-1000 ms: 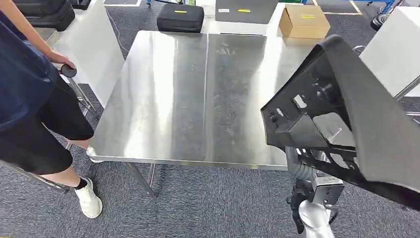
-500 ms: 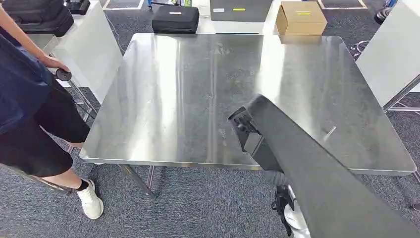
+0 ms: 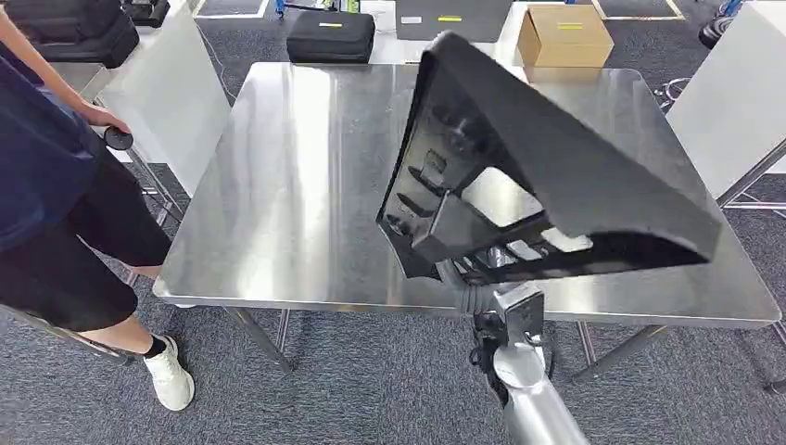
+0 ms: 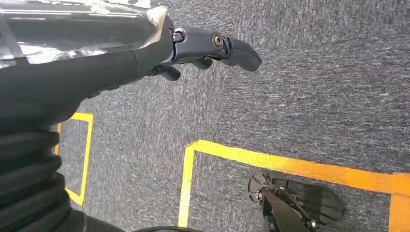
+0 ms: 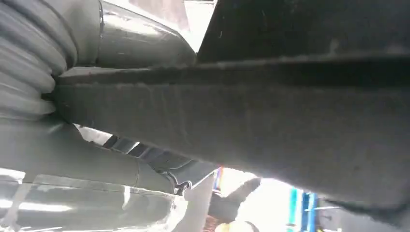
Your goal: Take the parts from the cabinet and place them on the table.
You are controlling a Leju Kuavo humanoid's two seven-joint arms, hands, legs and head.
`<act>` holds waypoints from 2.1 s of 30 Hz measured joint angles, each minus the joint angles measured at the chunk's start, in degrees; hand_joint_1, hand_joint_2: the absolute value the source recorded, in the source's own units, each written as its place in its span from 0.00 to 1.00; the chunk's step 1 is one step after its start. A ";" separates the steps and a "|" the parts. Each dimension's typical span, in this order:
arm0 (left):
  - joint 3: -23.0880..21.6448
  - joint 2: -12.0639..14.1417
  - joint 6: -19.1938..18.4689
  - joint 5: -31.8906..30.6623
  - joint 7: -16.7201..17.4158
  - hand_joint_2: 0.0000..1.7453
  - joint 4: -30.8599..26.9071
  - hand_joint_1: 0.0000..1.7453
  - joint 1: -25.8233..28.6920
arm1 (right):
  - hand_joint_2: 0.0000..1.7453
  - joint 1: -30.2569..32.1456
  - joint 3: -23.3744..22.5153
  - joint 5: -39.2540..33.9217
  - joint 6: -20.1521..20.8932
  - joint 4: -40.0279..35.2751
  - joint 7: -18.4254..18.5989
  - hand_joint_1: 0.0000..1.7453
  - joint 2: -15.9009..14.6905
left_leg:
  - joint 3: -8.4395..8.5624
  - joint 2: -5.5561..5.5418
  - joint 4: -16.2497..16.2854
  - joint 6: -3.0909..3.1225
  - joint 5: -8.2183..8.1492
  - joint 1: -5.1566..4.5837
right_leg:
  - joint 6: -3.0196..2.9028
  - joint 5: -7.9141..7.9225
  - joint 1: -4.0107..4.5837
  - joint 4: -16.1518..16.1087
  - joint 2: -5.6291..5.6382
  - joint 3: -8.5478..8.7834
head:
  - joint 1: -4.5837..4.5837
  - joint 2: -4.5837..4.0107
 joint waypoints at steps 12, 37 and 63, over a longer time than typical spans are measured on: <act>-0.22 0.11 -0.20 -0.50 0.20 1.00 0.00 0.00 0.00 | 1.00 -1.52 0.57 -0.54 -0.09 3.04 0.09 1.00 0.24 | -0.09 0.00 0.00 0.01 -0.02 0.02 | 0.00 0.00 0.00 0.00 0.01 -0.11 | -0.02 0.00; -2.54 0.22 -0.55 -3.00 1.31 1.00 0.00 0.00 -0.37 | 1.00 -28.16 -2.43 3.67 -6.09 39.29 1.23 1.00 8.85 | -0.18 0.03 0.02 0.01 0.01 0.05 | 0.00 0.02 0.03 0.02 0.04 -0.25 | -0.02 0.00; -4.48 0.61 -0.90 -5.07 0.63 1.00 0.00 0.00 -0.51 | 1.00 -35.81 13.81 34.99 -27.67 54.97 9.73 1.00 14.80 | -0.12 0.06 0.02 0.00 0.02 0.01 | 0.00 0.02 0.02 0.02 0.05 -0.17 | -0.02 0.00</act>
